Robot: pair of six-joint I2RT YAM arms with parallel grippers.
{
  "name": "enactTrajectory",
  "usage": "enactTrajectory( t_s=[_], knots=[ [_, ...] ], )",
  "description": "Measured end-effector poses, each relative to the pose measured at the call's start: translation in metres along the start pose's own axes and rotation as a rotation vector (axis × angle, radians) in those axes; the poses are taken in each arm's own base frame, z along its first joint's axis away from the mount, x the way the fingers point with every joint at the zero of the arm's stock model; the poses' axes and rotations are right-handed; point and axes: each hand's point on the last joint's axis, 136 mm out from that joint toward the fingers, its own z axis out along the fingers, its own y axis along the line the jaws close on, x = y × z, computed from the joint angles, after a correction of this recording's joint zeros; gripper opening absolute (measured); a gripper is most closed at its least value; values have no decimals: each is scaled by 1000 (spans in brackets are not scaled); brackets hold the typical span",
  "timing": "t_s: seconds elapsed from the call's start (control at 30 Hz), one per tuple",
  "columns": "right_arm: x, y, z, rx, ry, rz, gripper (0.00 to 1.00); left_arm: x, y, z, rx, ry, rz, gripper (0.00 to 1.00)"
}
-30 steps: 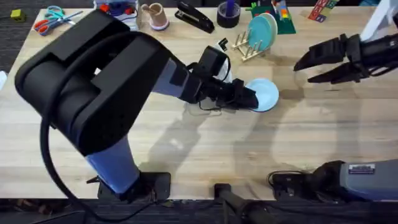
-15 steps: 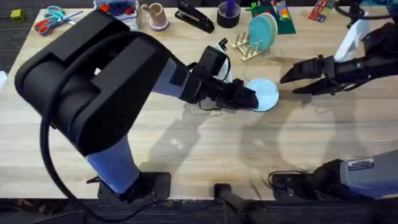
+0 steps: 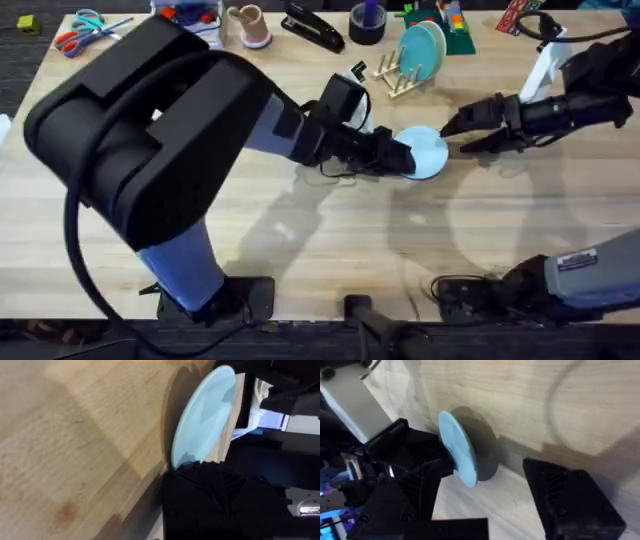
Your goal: Pick up the plates from the table one by one and place each into a slot on the dish rack.
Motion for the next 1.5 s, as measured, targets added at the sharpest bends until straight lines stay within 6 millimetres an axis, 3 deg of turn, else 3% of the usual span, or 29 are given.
enactTrajectory(
  t_s=[0.37, 0.77, 1.0, 1.17, 1.27, 1.5],
  knots=[
    [-1, 8, 10, 36, 46, -57, 962, 0, 0, 0, 0, -1, -3, 41],
    [-3, 22, 21, -39, 51, -59, 962, 0, 0, 0, -1, -1, -3, 41],
    [3, 48, 40, -135, 93, -83, 960, 0, 0, 0, -1, -1, -3, 41],
    [4, 55, 45, -158, 105, -85, 961, 0, 0, 0, -1, -1, -3, 41],
    [8, 59, 48, -174, 121, -77, 902, 0, 0, 0, -1, -1, -3, 41],
    [11, 61, 51, -188, 131, -61, 619, 0, 0, 0, -1, -1, -4, 41]
  ],
)
